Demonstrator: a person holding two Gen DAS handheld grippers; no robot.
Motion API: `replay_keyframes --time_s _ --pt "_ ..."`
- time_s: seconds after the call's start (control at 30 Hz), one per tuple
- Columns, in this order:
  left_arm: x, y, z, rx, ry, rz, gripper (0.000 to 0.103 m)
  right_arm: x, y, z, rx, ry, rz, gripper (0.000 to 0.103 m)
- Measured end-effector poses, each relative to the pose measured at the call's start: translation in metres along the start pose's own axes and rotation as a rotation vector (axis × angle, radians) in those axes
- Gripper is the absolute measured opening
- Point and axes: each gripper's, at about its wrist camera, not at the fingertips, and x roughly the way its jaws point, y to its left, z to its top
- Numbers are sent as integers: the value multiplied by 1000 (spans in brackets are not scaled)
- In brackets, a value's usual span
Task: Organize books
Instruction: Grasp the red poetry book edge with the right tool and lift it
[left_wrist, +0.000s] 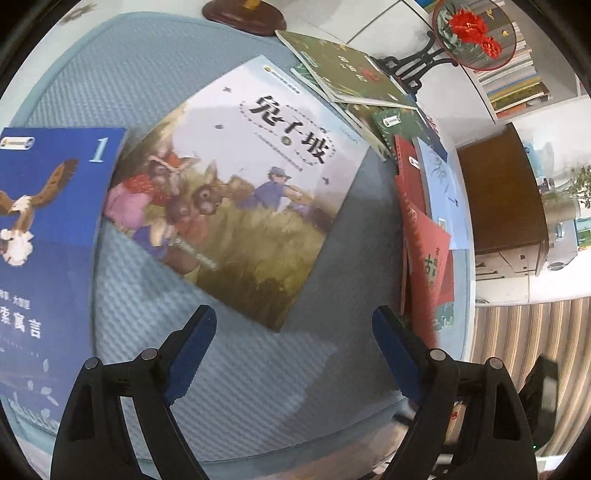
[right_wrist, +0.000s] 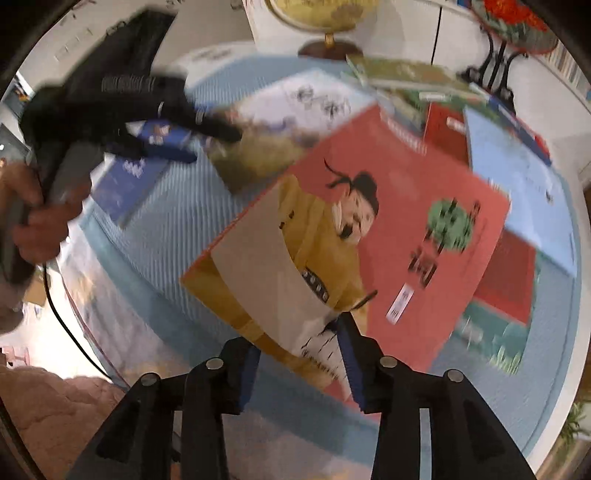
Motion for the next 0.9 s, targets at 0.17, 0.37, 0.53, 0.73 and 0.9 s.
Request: replay_keyframes --time_s 0.17,0.37,0.53,0.73,0.9 --pt "17 -17 0 36 37 -16 85 -12 -23 -22 169 35 202 76" --pt "44 -36 -6 94 113 -63 85 -17 -98 -42 473 -35 267 76" --pt "65 -48 -12 126 177 -93 85 -3 -150 -54 637 -57 381 76" --pt "74 -56 -9 147 186 -126 88 10 -164 -48 629 -53 441 76" --pt "80 -57 -1 131 184 -190 88 24 -174 -46 621 -59 518 76"
